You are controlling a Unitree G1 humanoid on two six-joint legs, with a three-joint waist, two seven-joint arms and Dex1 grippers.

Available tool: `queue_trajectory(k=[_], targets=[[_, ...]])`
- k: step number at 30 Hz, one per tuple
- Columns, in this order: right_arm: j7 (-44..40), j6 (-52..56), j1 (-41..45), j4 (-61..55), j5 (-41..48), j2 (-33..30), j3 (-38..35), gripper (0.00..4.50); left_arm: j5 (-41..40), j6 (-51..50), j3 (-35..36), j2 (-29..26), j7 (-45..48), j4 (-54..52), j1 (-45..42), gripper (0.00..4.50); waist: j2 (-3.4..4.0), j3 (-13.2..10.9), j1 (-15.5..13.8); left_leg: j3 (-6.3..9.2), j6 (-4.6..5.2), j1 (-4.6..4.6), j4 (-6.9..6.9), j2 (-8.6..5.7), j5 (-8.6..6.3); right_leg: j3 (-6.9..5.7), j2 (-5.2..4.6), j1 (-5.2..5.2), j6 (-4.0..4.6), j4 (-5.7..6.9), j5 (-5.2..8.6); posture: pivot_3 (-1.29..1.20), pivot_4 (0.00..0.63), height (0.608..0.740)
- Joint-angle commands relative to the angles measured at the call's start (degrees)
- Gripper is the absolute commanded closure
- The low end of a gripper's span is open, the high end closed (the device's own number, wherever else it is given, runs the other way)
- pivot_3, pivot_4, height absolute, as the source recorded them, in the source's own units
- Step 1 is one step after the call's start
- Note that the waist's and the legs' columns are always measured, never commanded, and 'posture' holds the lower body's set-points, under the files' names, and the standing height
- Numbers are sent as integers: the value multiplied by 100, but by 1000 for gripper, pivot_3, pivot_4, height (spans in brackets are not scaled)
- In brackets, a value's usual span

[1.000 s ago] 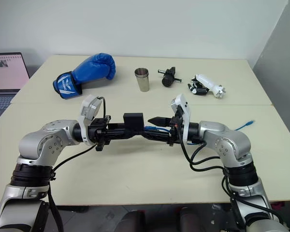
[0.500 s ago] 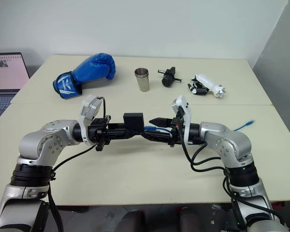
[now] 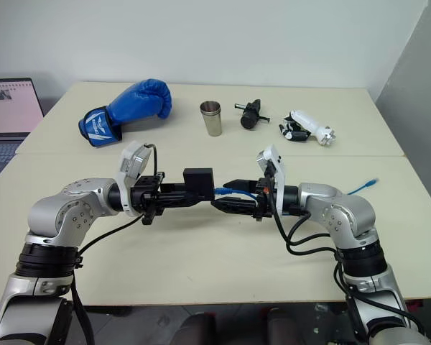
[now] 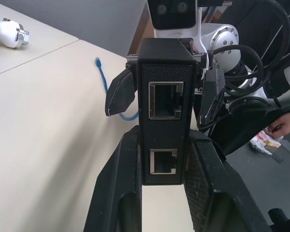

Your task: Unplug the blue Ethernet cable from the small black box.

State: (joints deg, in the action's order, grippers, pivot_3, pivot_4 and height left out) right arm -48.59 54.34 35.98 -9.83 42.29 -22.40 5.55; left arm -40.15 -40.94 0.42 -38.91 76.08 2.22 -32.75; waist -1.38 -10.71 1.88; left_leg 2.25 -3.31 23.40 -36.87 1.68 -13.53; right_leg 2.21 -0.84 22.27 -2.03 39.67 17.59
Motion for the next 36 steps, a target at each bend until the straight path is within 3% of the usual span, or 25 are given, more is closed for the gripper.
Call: queue_trajectory(k=[1, 21, 36], targets=[[-32, 40, 93, -93, 236, 22, -228, 1047, -68, 43, 85, -54, 109, -159, -72, 3706, 0, 0, 0, 0, 0, 0, 0, 0, 0, 0, 0, 0, 0, 0, 0, 0, 150, 740], [98, -47, 82, -200, 145, 75, -153, 1047, 9, 112, 66, -30, 161, -125, -35, 3706, 0, 0, 0, 0, 0, 0, 0, 0, 0, 0, 0, 0, 0, 0, 0, 0, 150, 740], [543, -1294, -597, -863, -241, 113, -610, 1047, -14, 110, 129, -13, 47, -256, 104, 3706, 0, 0, -2, 0, 0, 4, -1, 0, 0, 0, -1, 2, 0, -1, 0, 0, 150, 740]])
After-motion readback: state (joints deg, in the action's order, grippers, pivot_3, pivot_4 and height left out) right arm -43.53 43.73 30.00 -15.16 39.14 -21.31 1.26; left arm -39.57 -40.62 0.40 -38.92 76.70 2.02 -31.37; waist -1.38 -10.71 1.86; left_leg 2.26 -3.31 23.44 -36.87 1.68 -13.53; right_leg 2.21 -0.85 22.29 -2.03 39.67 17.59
